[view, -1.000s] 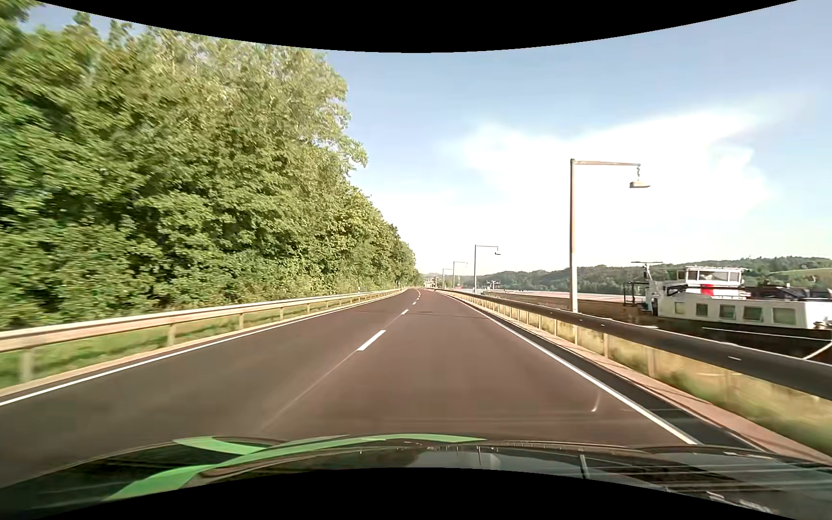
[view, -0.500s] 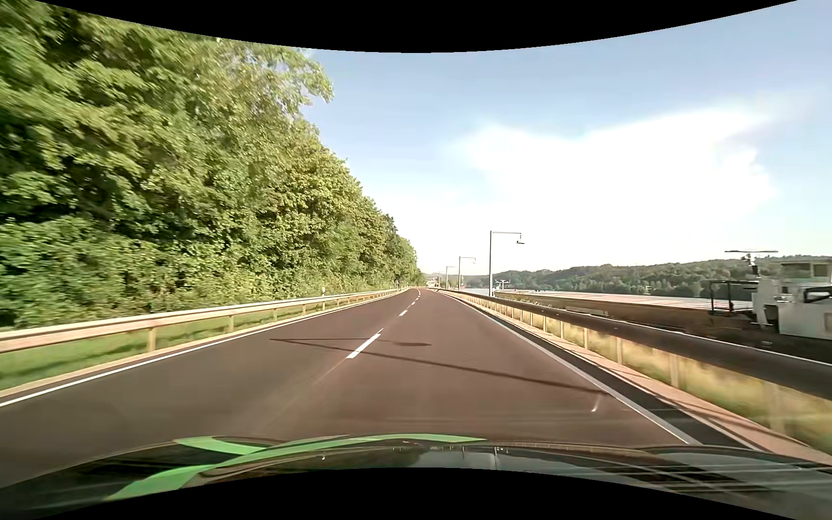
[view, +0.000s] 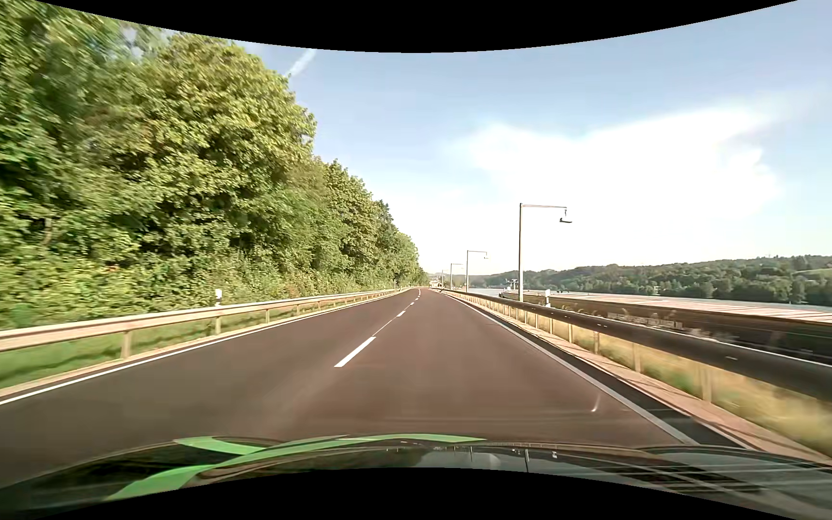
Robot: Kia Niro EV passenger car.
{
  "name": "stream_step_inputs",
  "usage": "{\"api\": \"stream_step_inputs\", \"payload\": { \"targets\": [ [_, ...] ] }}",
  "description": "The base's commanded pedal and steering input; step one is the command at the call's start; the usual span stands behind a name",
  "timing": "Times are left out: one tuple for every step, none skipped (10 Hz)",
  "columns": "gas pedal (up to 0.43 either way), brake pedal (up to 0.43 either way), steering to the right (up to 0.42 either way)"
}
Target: Follow the waypoints while adhering to traffic rules and regulations
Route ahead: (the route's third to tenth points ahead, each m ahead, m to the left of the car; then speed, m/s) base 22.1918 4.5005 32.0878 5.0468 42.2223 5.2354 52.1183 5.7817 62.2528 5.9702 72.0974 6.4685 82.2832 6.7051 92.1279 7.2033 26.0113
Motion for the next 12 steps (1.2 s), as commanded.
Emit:
{"api": "stream_step_inputs", "payload": {
  "targets": [
    [0.28, 0.0, -0.005],
    [0.28, 0.0, -0.005],
    [0.287, 0.0, -0.005],
    [0.287, 0.0, -0.005],
    [0.287, 0.0, -0.005],
    [0.287, 0.0, -0.005],
    [0.287, 0.0, -0.005],
    [0.287, 0.0, -0.005],
    [0.28, 0.0, -0.005],
    [0.268, 0.0, -0.005],
    [0.26, 0.0, -0.005],
    [0.26, 0.0, -0.005]
  ]
}}
